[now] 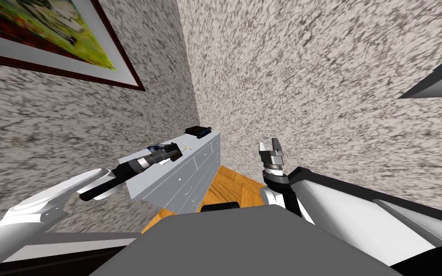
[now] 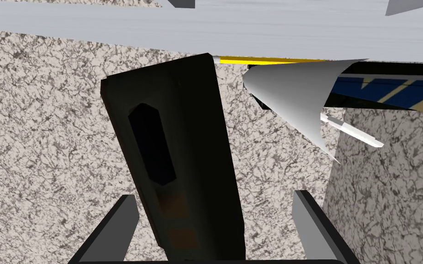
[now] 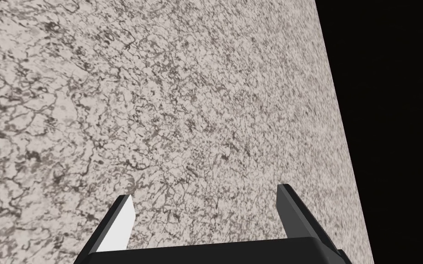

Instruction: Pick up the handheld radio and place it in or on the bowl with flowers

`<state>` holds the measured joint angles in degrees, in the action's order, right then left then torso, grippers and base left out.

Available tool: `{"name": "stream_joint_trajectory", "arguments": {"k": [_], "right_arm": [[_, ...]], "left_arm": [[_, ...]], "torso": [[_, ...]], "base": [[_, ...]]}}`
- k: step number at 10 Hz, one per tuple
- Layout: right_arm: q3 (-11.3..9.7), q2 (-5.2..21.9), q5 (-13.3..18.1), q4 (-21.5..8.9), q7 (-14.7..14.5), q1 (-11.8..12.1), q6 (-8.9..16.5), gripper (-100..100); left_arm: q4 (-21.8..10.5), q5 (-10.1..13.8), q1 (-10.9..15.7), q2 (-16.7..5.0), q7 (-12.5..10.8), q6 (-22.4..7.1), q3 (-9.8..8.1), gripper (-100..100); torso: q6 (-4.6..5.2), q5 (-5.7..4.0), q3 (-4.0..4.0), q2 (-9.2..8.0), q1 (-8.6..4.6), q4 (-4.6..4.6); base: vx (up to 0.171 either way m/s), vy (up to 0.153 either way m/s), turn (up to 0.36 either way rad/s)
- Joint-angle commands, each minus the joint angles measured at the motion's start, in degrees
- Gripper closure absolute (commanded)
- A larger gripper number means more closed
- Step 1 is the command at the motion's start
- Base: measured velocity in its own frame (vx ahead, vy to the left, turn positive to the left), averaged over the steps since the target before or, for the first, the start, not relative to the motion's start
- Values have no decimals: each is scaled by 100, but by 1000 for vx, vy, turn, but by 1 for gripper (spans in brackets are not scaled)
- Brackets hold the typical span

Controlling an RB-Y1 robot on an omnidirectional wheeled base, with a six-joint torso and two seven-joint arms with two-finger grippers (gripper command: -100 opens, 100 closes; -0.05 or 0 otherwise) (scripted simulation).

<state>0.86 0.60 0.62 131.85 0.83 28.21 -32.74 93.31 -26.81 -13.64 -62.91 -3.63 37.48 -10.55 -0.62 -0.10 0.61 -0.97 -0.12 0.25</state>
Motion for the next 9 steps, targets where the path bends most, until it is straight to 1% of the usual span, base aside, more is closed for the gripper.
{"name": "stream_joint_trajectory", "arguments": {"k": [1,2,3,4,5,6,7,8,9], "right_arm": [[0,0,0,0,0,0,0,0],[0,0,0,0,0,1,0,0],[0,0,0,0,0,-1,0,0],[0,0,0,0,0,0,0,0],[1,0,0,0,0,1,0,0],[0,0,0,0,0,-1,0,0],[0,0,0,0,0,0,0,0],[0,0,0,0,0,-1,0,0],[0,0,0,0,0,0,0,0]], "left_arm": [[-209,-26,10,22,4,64,-31,-100],[-386,-205,132,80,-78,319,-235,-100],[-549,-205,132,80,-78,350,-235,-100],[-672,-205,132,80,-78,350,-235,-100],[-875,-384,254,138,-160,635,-439,-100],[-1069,-384,254,138,-160,635,-439,-100],[-1310,-564,376,196,-242,921,-643,-100],[-1521,-564,376,196,-242,921,-643,-100],[-1728,-743,498,255,-324,1203,-847,-100]], "torso": [[0,0,0,0,0,0],[-2,2,-4,7,10,-1],[6,0,-4,5,1,-2],[0,0,-2,4,3,-1],[-2,2,-4,8,12,-2],[5,1,-4,5,3,-2],[3,2,-5,8,4,-3],[14,-1,-5,7,-7,-3],[8,-1,-7,10,-6,-3]], "base": [[-13,-23,29],[-37,-48,-203],[-40,-44,-138],[-16,-18,14],[-36,-45,-181],[-38,-47,-142],[-55,-67,-256],[-45,-53,-104],[-36,-77,-173]]}}
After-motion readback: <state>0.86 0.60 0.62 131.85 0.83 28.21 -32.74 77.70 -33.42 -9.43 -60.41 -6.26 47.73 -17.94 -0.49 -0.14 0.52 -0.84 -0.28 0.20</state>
